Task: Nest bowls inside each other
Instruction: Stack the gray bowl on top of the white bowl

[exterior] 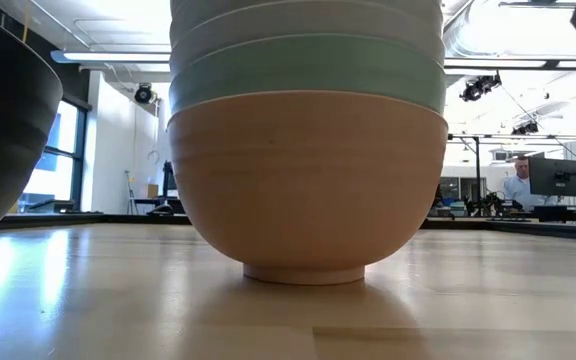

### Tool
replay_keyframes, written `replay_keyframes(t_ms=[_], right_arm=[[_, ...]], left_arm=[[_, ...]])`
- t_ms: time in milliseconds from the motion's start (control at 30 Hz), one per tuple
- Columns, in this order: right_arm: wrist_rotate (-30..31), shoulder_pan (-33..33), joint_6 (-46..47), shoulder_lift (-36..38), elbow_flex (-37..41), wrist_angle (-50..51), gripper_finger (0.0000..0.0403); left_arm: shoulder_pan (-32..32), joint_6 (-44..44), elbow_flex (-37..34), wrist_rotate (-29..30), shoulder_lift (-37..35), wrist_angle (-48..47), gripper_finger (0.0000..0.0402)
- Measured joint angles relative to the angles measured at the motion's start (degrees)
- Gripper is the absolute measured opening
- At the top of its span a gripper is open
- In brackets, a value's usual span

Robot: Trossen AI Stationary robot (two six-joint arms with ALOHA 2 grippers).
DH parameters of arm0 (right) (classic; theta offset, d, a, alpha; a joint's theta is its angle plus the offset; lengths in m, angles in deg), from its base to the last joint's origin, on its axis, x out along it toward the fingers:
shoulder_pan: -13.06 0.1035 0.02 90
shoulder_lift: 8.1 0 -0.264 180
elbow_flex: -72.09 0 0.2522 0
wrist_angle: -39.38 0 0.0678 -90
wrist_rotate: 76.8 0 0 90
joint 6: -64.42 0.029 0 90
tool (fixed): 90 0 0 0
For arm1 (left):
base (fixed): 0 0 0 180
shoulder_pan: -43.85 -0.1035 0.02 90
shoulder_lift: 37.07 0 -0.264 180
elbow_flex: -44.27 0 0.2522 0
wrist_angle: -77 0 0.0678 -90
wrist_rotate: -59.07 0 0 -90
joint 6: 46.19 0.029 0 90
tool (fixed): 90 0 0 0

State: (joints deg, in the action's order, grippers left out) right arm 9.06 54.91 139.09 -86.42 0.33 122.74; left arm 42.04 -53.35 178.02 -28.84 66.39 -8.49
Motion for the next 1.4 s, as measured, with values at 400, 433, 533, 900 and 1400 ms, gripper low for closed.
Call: replay_keyframes(t_ms=[400, 433, 533, 900, 1400], right_arm=[[3.0, -2.1, 2.6, 0.0, 1.6, -1.9, 0.0101], [2.2, -2.1, 2.8, 0.0, 2.4, -2.3, 0.0101], [0.8, -2.2, 3.3, 0.0, 4.8, -4.7, 0.0101], [0.9, -2.3, 3.9, 0.0, 8.3, -9.1, 0.0101], [0.7, -4.9, 2.3, 0.0, 10.2, -11.6, 0.0016]], left_arm=[[0.4, -3.8, 0.0, 0.0, 0.0, 2.4, 0.0168], [0.4, -3.8, 0.0, 0.0, 0.0, 2.7, 0.0168], [0.9, -3.8, 0.0, -0.1, 0.0, 2.7, 0.0168], [1.2, -4.2, 0.0, 0.0, 0.0, 2.7, 0.0168], [1.2, -3.3, 0.0, 0.0, 0.0, 2.5, 0.0168]])
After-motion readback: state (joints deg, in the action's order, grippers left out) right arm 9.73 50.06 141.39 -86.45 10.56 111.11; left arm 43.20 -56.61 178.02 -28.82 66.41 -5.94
